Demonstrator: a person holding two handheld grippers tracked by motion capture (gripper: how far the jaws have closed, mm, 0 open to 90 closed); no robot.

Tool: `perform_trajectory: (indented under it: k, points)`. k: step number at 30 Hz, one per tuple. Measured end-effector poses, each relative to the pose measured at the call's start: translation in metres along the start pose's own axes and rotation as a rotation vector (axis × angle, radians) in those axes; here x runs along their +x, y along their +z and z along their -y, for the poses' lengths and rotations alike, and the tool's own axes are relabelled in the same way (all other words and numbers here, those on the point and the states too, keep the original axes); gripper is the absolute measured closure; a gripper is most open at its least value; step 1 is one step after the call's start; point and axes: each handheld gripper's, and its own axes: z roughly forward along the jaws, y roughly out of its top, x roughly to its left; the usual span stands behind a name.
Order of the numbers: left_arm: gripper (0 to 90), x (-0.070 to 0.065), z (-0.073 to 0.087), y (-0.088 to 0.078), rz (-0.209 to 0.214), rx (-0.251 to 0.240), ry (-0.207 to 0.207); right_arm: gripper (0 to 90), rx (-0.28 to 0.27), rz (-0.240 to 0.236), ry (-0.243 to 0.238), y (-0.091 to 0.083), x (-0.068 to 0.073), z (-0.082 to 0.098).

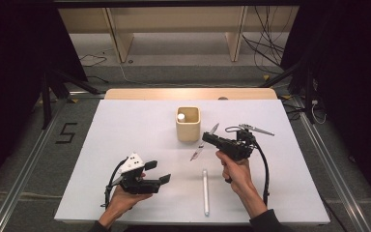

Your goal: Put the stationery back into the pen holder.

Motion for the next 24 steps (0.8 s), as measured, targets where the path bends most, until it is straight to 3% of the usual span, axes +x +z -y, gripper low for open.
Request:
perform_trajectory:
  k: [13, 24]
  points:
    - [20.1, 0.003, 0.006, -0.010, -0.020, -0.043, -0.010, 79.8, -0.035, -0.016, -0.028, 0.005, 0.010, -0.026]
    - [20.1, 0.002, 0.013, -0.008, -0.025, -0.022, 0.002, 79.8, -0.049, -0.006, -0.038, 0.010, 0.013, -0.042]
